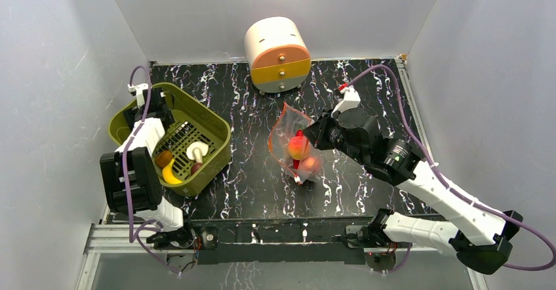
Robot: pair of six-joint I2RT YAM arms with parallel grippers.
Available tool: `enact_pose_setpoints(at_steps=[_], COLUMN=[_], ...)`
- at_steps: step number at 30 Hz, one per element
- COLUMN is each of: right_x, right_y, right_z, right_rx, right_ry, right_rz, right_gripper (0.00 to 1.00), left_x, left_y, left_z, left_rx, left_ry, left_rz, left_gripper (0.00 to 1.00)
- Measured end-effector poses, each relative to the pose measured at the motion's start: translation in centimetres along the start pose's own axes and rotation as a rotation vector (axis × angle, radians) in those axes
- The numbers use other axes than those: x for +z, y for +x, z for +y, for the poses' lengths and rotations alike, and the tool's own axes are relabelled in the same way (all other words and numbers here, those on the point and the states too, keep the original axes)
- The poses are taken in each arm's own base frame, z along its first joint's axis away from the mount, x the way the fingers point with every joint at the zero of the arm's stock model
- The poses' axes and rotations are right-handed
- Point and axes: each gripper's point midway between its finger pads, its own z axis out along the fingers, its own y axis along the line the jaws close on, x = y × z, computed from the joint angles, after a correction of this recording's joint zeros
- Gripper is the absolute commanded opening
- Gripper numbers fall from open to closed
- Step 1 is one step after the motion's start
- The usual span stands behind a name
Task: Place the food in the zip-top bag and seal the zipper
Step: Pick up the fake fruit from the bin.
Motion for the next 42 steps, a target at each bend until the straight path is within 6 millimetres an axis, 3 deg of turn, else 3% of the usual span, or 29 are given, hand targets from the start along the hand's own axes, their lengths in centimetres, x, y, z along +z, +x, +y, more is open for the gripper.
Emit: enact_pose_setpoints(at_steps=[14, 22, 28, 35, 42], right_x=[0.3, -0.2, -0.7, -0.7, -0.9], right_y=[0.9, 0.8, 0.5, 0.5, 0.3], right_z=[-0.6, -0.8, -0.7, -0.7, -0.6], right_rx=[0.01, 0.013, 0.021, 0.021, 0.023], right_ry=[0.033, 0.041, 0.031, 0.031, 0.026], right_rz=[0.038, 0.037, 0.025, 0.024, 0.018], right_gripper=[0.0, 0.0, 0.0, 0.0, 0.0], left_x=[3.1, 3.9, 4.6, 5.1, 4.8], left_y=[0.2, 0.4, 0.9, 2.1, 1.8], left_z=[0.2, 0.4, -0.7, -1.4, -1.8], left_rx=[-0.019, -0.032, -0.028, -0.012, -0.011], left_ry=[-0.029, -0.024, 0.025, 0.056, 0.087], left_rz=[0.017, 0.025, 0.05, 0.093, 0.103], left_gripper=[0.97, 0.92, 0.88, 0.77, 0.65])
